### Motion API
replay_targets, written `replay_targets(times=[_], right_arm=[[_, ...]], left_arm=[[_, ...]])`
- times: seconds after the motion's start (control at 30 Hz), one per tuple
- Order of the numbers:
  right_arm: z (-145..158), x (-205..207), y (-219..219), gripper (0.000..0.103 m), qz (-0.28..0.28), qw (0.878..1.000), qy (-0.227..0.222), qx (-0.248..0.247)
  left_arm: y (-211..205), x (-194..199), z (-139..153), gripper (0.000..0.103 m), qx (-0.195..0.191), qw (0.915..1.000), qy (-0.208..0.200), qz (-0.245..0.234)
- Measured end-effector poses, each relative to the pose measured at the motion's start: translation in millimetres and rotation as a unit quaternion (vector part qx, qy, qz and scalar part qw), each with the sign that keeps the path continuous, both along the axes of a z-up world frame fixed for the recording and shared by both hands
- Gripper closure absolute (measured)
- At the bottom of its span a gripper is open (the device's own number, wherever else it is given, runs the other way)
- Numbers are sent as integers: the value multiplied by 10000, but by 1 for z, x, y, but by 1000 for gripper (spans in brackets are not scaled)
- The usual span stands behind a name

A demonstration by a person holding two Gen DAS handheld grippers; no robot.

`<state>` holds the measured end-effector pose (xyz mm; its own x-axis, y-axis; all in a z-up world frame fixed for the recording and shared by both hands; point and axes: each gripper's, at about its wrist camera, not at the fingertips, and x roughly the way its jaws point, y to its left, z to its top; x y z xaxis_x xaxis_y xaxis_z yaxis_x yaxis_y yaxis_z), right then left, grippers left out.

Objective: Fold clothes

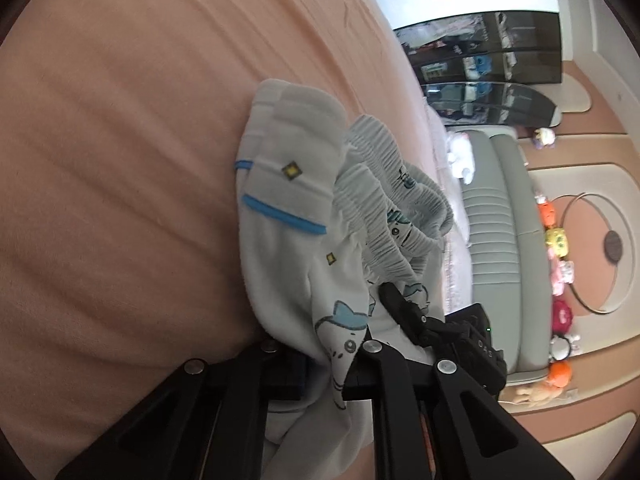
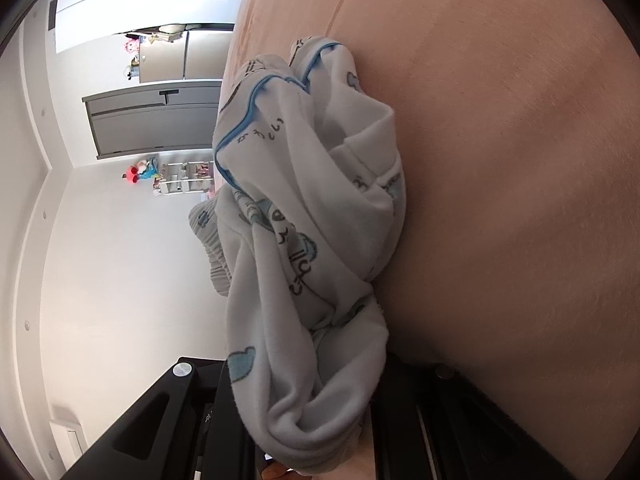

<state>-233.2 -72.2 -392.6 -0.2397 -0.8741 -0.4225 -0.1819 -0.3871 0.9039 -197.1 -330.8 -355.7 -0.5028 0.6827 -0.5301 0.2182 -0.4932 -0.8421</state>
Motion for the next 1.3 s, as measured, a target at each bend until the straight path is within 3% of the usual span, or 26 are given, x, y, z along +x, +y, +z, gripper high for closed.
replay_targets(times=[0.23, 0.5, 0.73, 1.03, 1.3], right_arm=[[5, 4, 5, 95, -12, 9999, 121, 87], [15, 11, 20, 92, -156, 9997, 129, -153], [30, 20, 32, 91, -214, 9994, 178, -183], [84, 37, 31, 91, -44, 9976, 685, 28], [115, 63, 17, 91, 100, 9948, 1005, 161]], left_arm=[[15, 4, 9, 93, -303, 9991, 255, 159], [18, 8, 7, 95, 309, 9976, 395, 479], [18, 14, 25, 95, 393, 9968, 530, 453], [18, 6, 68, 95, 241, 9962, 763, 356], [4, 30, 96, 95, 242, 9945, 959, 345]])
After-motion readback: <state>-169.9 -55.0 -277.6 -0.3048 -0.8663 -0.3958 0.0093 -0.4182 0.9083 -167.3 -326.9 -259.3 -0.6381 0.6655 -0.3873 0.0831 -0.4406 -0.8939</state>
